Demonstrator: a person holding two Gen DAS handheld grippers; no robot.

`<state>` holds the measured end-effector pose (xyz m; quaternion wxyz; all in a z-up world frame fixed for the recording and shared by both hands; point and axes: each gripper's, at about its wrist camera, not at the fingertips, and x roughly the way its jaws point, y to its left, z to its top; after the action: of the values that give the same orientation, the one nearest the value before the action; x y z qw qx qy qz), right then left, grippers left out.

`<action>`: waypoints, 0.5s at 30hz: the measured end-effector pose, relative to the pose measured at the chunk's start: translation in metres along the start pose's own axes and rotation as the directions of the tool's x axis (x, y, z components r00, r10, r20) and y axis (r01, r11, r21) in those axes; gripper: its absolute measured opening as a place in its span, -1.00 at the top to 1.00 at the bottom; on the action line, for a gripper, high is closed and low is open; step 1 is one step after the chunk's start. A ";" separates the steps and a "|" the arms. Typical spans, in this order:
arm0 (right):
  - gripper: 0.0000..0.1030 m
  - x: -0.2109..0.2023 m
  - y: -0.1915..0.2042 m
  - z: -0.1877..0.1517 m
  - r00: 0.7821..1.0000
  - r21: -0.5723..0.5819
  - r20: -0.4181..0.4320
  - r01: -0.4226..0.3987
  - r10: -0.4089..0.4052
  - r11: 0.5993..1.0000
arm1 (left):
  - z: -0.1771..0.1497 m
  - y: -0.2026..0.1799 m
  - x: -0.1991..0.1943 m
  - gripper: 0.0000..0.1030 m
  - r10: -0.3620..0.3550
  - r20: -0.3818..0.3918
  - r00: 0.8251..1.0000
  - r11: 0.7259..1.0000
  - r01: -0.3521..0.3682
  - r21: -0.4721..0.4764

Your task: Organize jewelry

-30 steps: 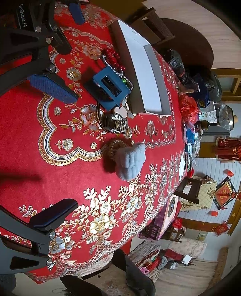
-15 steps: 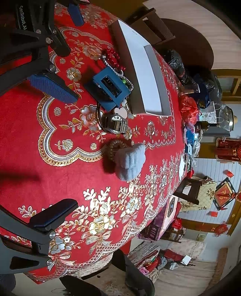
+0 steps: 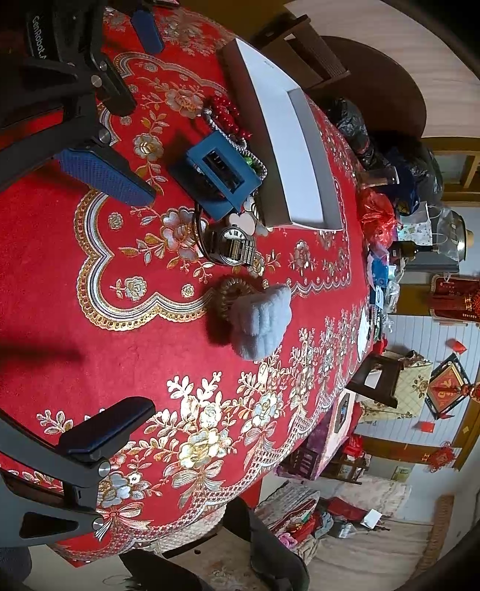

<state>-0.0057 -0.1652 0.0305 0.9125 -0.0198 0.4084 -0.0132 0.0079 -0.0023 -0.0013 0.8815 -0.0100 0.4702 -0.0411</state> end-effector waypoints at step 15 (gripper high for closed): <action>-1.00 0.000 -0.001 -0.001 1.000 0.002 0.001 0.001 -0.001 1.000 | 0.002 0.000 -0.003 -0.99 -0.024 0.021 0.999 1.000 0.024 0.000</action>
<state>-0.0058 -0.1658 0.0298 0.9128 -0.0190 0.4078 -0.0140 0.0080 -0.0024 0.0023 0.8859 -0.0162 0.4607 -0.0517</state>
